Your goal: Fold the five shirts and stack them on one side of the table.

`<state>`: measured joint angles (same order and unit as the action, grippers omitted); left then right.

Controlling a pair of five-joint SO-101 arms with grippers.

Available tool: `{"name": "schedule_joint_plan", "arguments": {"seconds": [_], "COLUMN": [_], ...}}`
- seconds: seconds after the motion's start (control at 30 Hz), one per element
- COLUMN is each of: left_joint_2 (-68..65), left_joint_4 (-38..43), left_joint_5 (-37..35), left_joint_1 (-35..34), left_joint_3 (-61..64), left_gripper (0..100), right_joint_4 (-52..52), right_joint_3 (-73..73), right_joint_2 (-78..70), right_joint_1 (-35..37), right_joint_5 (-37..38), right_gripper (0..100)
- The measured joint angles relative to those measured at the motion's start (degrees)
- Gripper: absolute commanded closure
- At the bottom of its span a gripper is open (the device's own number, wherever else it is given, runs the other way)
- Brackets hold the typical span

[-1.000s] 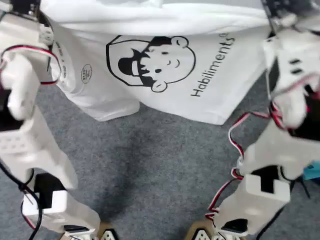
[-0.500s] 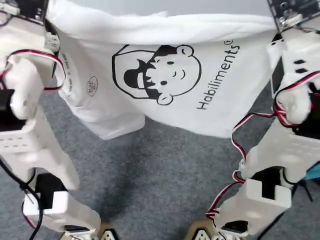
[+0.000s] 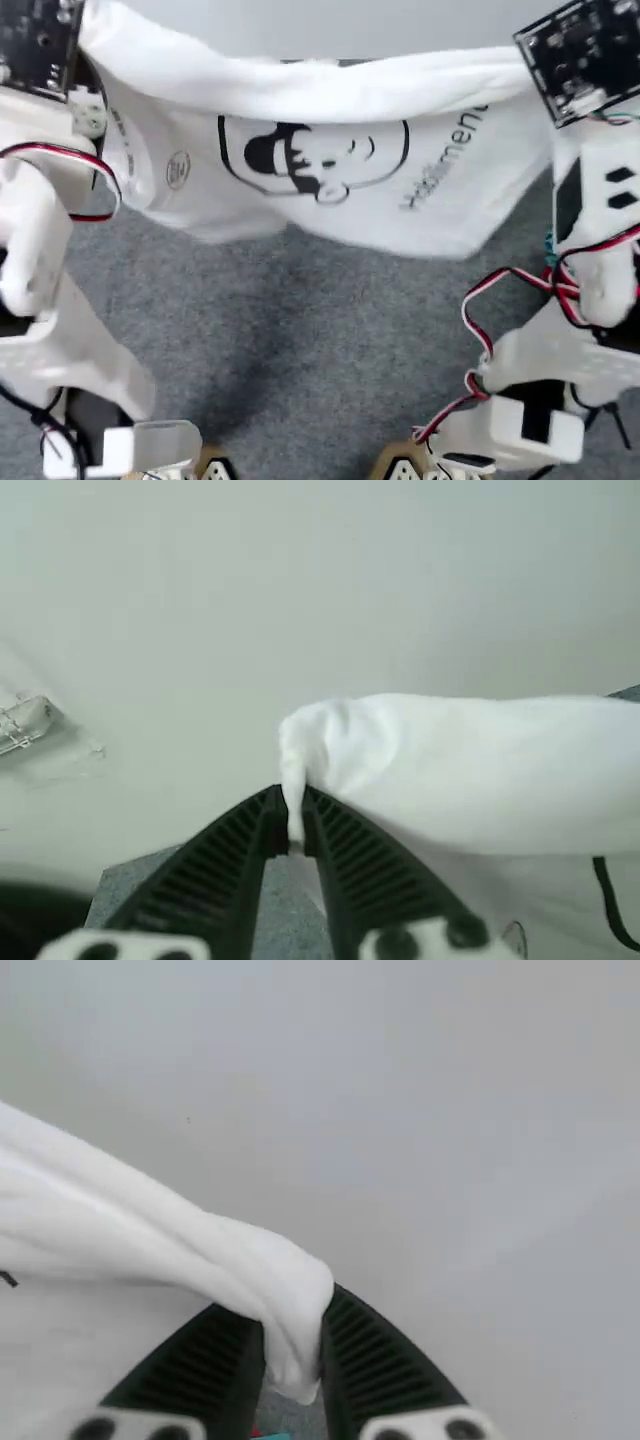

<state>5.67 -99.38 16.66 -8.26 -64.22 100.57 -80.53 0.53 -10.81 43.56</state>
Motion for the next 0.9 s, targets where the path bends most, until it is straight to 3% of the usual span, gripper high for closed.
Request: {"name": "schedule_joint_plan", "arguments": {"seconds": [0.37, 0.6, 0.9], "left_joint_2": [14.42, 26.37, 41.85], "left_joint_4": [0.0, 0.0, 0.0], "left_joint_5": [2.11, 6.15, 11.43], "left_joint_1": [0.0, 0.0, 0.0], "left_joint_3": [17.05, 25.76, 37.19], "left_gripper": [100, 100, 100], "right_joint_4": [0.0, 0.0, 0.0], "right_joint_3": [14.59, 21.27, 29.8], "right_joint_2": [10.9, 20.66, 33.76], "right_joint_1": [0.0, -0.35, -6.86], "right_joint_5": [0.97, 6.86, 14.95], "right_gripper": [98.8, 98.8, 98.8]}}
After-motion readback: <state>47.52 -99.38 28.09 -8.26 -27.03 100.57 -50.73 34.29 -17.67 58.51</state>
